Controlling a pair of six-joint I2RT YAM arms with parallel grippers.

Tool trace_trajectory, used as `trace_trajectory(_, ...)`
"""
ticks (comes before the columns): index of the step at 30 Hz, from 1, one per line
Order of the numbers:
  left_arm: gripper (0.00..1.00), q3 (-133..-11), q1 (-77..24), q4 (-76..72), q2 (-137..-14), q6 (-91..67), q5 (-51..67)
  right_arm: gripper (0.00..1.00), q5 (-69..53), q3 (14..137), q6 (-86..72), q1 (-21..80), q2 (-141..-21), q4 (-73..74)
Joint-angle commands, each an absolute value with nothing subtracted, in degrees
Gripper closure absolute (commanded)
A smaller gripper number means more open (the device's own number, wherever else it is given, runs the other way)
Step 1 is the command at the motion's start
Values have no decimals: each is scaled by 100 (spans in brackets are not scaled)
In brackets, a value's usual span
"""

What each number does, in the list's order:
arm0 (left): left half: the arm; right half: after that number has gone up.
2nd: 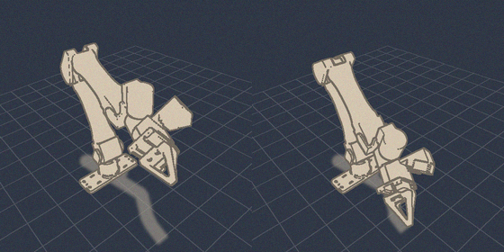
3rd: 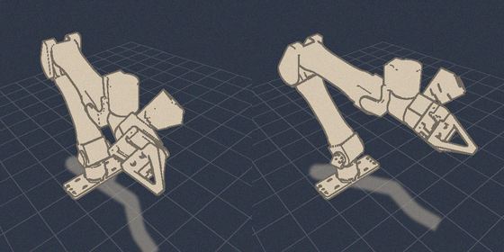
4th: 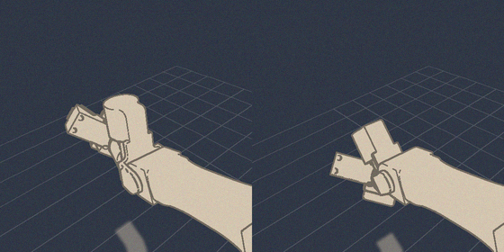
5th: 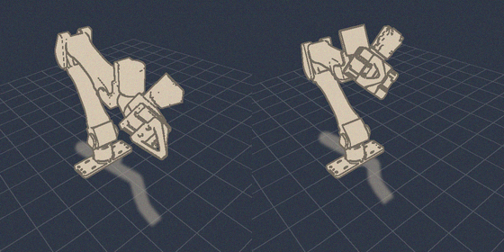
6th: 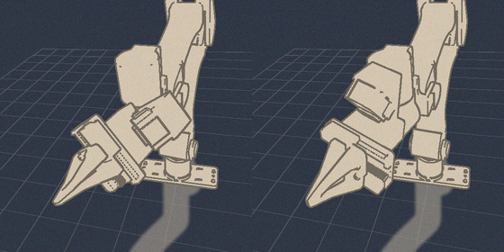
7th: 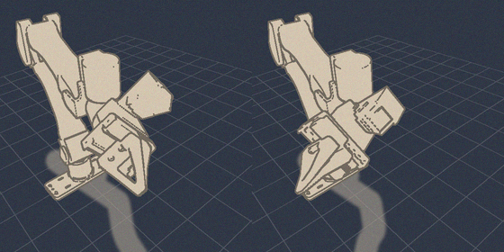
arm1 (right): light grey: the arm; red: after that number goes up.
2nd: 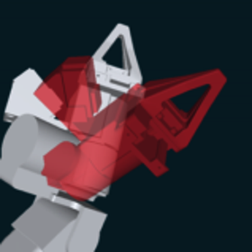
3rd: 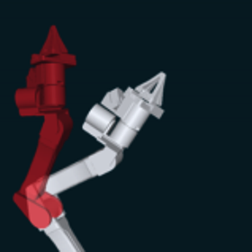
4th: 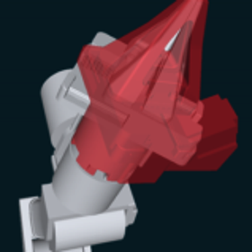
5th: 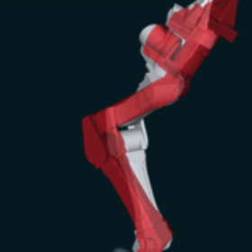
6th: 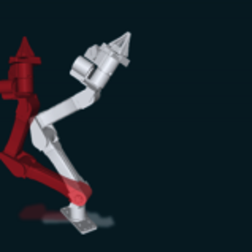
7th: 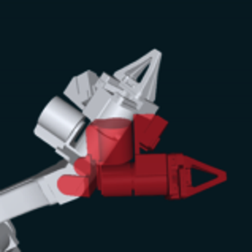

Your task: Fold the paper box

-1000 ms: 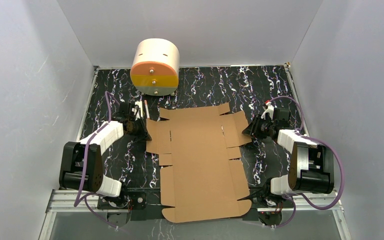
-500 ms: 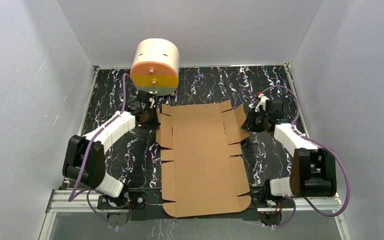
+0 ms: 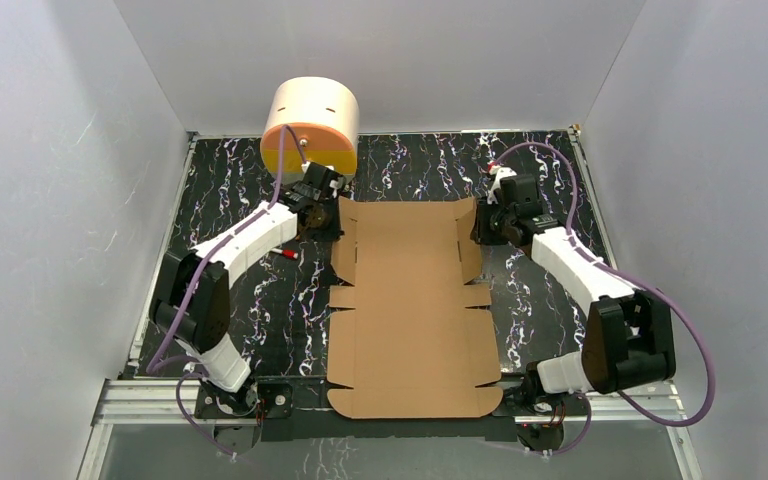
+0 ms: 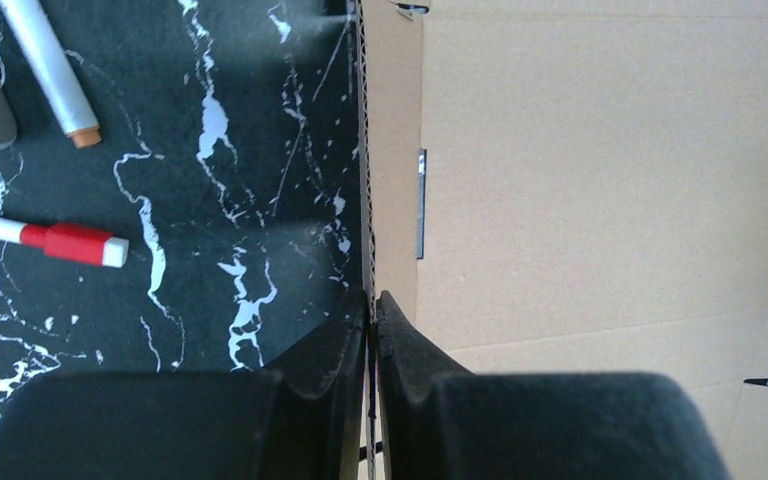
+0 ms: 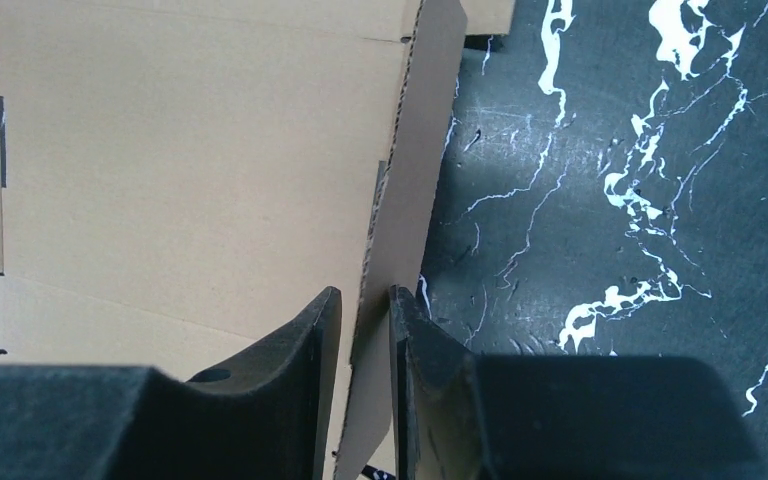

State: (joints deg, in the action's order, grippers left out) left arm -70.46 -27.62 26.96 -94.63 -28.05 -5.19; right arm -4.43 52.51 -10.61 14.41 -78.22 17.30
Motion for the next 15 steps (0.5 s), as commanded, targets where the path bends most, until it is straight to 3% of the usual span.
trace_trajectory(1,93,-7464,-2904,2817,-9600,-2730,-689,67,-229,5597,-1159,1610,-8019,1785)
trace_trajectory(6,88,-7426,-2909,2926,-9531,-2665,-1018,62,145,5513,-1133,1613,-7960,1736)
trace_trajectory(15,61,-6620,-2687,2722,-8711,-2883,-1239,48,387,4886,-1220,1501,-7528,1487)
